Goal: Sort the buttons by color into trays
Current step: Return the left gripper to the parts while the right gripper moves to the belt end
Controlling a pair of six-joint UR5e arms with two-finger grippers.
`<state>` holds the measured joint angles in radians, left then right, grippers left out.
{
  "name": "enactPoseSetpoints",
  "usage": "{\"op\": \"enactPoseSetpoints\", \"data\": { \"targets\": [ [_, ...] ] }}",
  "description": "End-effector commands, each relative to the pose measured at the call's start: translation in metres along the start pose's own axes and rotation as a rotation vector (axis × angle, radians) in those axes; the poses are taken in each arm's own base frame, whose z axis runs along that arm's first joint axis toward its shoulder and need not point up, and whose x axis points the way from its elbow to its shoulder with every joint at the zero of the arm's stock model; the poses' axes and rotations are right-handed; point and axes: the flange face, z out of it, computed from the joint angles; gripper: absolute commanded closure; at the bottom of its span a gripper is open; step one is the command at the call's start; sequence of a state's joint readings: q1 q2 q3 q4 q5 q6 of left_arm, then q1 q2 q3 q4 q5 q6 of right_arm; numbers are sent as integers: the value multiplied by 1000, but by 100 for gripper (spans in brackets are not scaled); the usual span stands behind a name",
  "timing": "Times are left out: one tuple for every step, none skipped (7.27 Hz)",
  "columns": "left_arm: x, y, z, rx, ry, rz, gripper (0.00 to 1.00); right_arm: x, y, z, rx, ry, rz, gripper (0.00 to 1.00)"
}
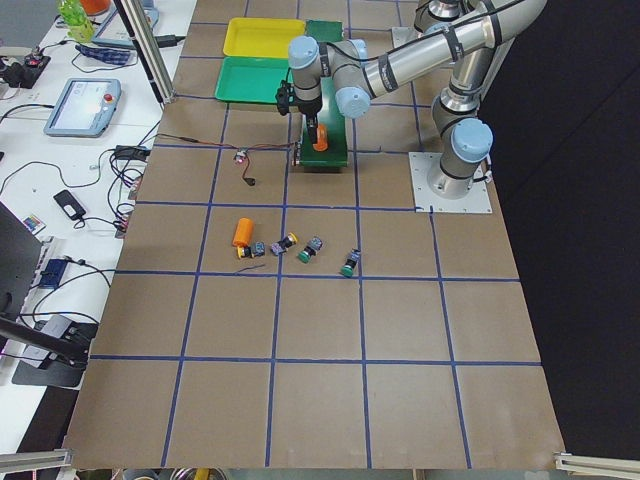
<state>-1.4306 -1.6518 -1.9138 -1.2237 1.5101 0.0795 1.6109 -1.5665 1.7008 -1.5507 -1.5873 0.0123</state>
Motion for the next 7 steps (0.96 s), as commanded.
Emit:
{"op": "enactPoseSetpoints", "data": {
  "targets": [
    [-54,-20,-9,-1,3,13,0,-2,12,89,-15,1,-2,0],
    [-105,-25,-7,1,13,3,0,-4,22,126,12,0,-6,0],
    [-150,-27,-8,5,21,7,0,-5,25,150,66,-1,-6,0],
    [-176,-26,-2,-3,29,59,0,-5,24,156,123,0,-7,0],
    [-205,-27,7,-12,39,109,0,-6,23,153,142,-2,-5,0],
    [-240,-29,14,11,30,149,0,-6,22,154,142,-2,-7,0],
    [-263,-27,26,16,1,226,0,-7,21,153,142,-2,-7,0]
  ]
}}
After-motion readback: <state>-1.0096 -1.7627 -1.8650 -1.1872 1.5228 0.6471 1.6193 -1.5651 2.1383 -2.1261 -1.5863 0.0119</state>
